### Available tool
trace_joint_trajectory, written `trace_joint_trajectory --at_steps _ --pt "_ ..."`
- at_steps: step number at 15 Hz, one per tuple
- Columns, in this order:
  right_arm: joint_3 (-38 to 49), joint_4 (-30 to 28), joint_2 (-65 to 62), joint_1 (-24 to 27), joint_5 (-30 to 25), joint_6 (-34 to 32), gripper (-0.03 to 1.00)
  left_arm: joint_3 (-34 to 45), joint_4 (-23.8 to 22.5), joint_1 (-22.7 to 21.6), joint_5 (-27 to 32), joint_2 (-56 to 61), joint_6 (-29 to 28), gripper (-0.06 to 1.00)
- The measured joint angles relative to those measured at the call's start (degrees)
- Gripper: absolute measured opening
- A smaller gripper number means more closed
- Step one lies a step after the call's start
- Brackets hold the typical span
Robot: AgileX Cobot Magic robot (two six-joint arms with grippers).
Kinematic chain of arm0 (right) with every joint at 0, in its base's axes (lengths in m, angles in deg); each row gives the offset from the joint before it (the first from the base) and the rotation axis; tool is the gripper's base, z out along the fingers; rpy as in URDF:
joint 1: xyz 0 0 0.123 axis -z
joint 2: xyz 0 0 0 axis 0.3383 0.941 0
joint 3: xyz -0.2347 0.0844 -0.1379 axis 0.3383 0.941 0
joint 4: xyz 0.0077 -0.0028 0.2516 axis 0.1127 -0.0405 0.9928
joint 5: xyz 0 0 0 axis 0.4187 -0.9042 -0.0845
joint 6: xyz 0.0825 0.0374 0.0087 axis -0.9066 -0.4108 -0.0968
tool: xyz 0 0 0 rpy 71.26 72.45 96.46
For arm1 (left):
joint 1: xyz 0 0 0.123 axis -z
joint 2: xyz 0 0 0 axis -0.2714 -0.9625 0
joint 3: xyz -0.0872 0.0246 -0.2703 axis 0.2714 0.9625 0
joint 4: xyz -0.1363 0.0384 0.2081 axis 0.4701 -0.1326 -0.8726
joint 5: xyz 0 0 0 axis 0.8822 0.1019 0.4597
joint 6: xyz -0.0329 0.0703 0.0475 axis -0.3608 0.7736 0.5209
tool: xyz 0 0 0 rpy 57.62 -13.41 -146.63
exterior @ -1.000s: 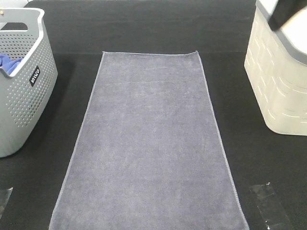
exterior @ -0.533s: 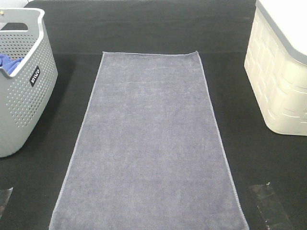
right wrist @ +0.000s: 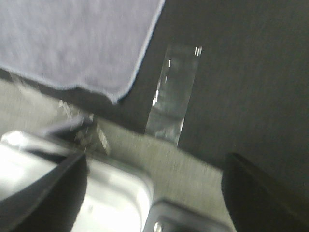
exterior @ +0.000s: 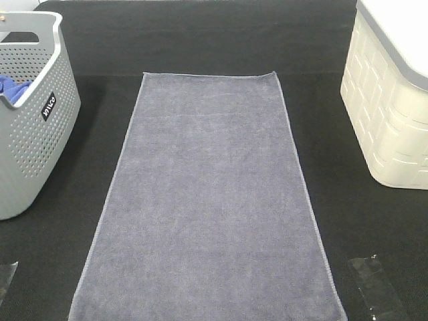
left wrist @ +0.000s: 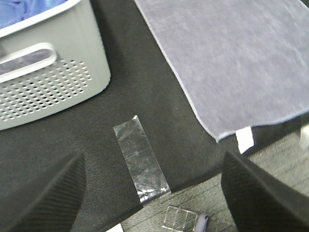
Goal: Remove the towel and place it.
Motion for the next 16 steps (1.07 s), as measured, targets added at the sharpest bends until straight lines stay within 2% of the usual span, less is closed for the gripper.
trace_joint_trajectory --at_steps 3,5,9,16 --pt "0.17 0.00 -12.55 0.00 2.64 0.11 0.73 1.38 1.83 0.00 0.00 0.40 6.02 0.74" --pt "2.58 -0.17 -18.91 0.00 6.93 0.11 0.73 1.43 1.89 0.00 -2.46 0.52 7.10 0.74" --pt "2.86 -0.29 -19.65 0.00 7.91 0.11 0.73 4.18 2.29 0.00 -8.77 0.46 7.39 0.74" --pt "2.86 -0.29 -19.65 0.00 7.96 0.11 0.73 4.58 2.41 0.00 -9.74 0.46 8.02 0.74"
